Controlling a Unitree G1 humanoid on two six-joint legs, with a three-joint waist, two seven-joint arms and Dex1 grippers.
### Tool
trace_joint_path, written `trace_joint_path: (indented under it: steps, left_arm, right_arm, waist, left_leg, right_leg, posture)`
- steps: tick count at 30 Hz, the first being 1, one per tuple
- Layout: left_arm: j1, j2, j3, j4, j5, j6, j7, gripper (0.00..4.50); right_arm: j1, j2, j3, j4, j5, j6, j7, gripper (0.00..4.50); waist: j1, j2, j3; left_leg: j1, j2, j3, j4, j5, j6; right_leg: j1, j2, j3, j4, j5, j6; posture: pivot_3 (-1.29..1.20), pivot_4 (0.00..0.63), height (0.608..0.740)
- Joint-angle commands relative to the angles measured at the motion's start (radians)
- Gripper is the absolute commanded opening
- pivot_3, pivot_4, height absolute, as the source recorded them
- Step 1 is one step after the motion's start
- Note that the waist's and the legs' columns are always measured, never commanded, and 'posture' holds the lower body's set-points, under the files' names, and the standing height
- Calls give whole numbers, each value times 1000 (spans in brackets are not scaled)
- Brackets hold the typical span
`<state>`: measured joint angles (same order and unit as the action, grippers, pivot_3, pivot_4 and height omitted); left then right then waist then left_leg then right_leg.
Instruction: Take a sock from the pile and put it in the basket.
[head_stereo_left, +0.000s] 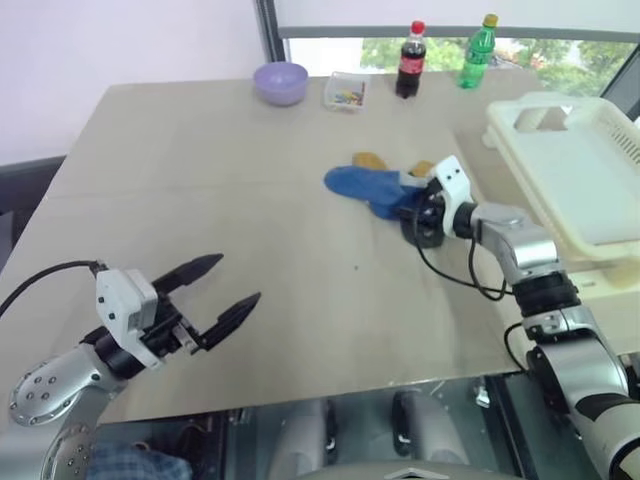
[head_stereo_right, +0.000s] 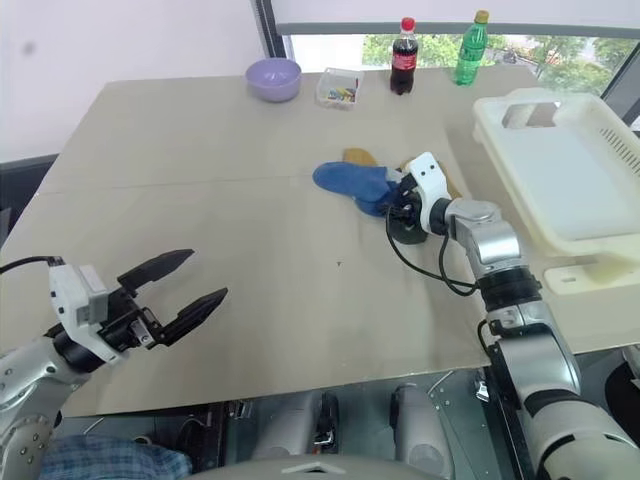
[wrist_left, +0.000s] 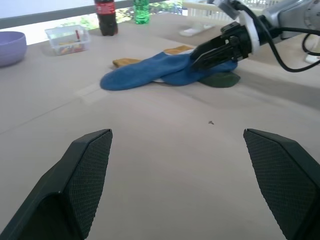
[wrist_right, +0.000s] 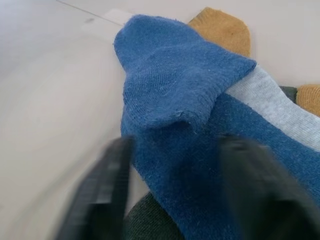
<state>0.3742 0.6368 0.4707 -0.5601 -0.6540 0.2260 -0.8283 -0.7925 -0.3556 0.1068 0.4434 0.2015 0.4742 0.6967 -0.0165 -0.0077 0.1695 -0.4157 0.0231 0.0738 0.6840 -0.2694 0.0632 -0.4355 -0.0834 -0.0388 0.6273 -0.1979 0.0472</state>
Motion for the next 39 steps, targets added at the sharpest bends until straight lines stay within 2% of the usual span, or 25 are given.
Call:
trace_joint_path:
  steps: [1, 2, 10, 13, 15, 16, 18, 27, 31, 32, 34, 36, 37, 39]
  left_arm:
    - [6, -11, 12, -36, 12, -29, 8, 4500]
    - [8, -15, 11, -36, 13, -31, 9, 4500]
    - [16, -33, 4, -34, 27, -40, 14, 4500]
    - [13, -36, 0, -30, 32, -41, 13, 4500]
    - [10, -37, -3, -30, 35, -40, 14, 4500]
    - [6, -36, -7, -27, 37, -40, 13, 4500]
    - [-1, -36, -13, -24, 39, -38, 12, 4500]
    - [-23, -31, -17, -6, 52, -36, 8, 4500]
    - [-20, -36, -23, -7, 62, -40, 10, 4500]
    - [-15, -39, -23, -11, 63, -41, 12, 4500]
    - [-8, -44, -23, -15, 67, -43, 14, 4500]
    - [1, -47, -24, -18, 73, -47, 14, 4500]
    - [4, -48, -24, -18, 75, -49, 14, 4500]
    - [9, -49, -26, -20, 79, -51, 11, 4500]
  right_arm:
    - [-35, 5, -27, -12, 13, -9, 17, 522]
    - [-38, 11, -30, -9, 19, -1, 20, 48]
    - [-54, 28, -42, -10, 46, 59, 45, 17]
    - [-43, 15, -34, -30, 44, 84, 62, 862]
    - [-38, 17, -42, -45, 56, 112, 61, 1802]
    - [-38, 22, -50, -51, 65, 129, 56, 2408]
    - [-40, 30, -63, -60, 79, 153, 48, 2799]
    - [-106, 107, -191, -18, 173, 339, -84, 2799]
    - [-144, 140, -240, 29, 193, 366, -146, 2799]
    - [-150, 143, -242, 43, 187, 360, -155, 2236]
    - [-158, 146, -240, 63, 180, 349, -164, 1502]
    - [-159, 144, -231, 69, 174, 339, -159, 412]
    - [-158, 143, -225, 71, 170, 334, -156, 104]
    - [-147, 136, -201, 42, 166, 329, -124, 104]
  waist:
    - [0, 0, 0]
    - [0, 0, 0]
    - [2, 0, 0]
    - [2, 0, 0]
    - [1, 0, 0]
    - [1, 0, 0]
    - [1, 0, 0]
    - [0, 0, 0]
    - [0, 0, 0]
    - [0, 0, 0]
    - [0, 0, 0]
    - [0, 0, 0]
    - [-1, 0, 0]
    - [-1, 0, 0]
  left_leg:
    - [0, 0, 0, 0, 0, 0]
    - [0, 0, 0, 0, 0, 0]
    - [0, 0, 0, 0, 0, 0]
    - [0, 0, 0, 0, 0, 0]
    - [0, 0, 0, 0, 0, 0]
    - [0, 0, 0, 0, 0, 0]
    - [0, 0, 0, 0, 0, 0]
    - [0, 0, 0, 0, 0, 0]
    - [0, 0, 0, 0, 0, 0]
    - [0, 0, 0, 0, 0, 0]
    - [0, 0, 0, 0, 0, 0]
    - [0, 0, 0, 0, 0, 0]
    - [0, 0, 0, 0, 0, 0]
    - [-1, 0, 0, 0, 0, 0]
  right_leg:
    - [0, 0, 0, 0, 0, 0]
    - [0, 0, 0, 0, 0, 0]
    - [0, 0, 0, 0, 1, 1]
    - [0, 0, 0, 0, 0, 1]
    - [0, 0, 0, 0, 0, 0]
    - [0, 0, 0, 0, 0, 0]
    - [0, 0, 0, 0, 0, 0]
    - [0, 0, 0, 0, 1, 2]
    - [0, 0, 0, 0, 1, 2]
    - [0, 0, 0, 0, 1, 2]
    - [0, 0, 0, 0, 1, 2]
    - [0, 0, 0, 0, 1, 2]
    - [0, 0, 0, 0, 1, 2]
    - [0, 0, 0, 0, 1, 2]
  posture:
    - [0, 150, 733]
    - [0, 150, 733]
    - [0, 150, 733]
    - [0, 150, 733]
    - [0, 150, 733]
    - [0, 150, 733]
    - [0, 150, 733]
    - [0, 150, 733]
    - [0, 150, 733]
    - [0, 150, 733]
    - [0, 150, 733]
    - [0, 150, 733]
    - [0, 150, 733]
    - [0, 150, 733]
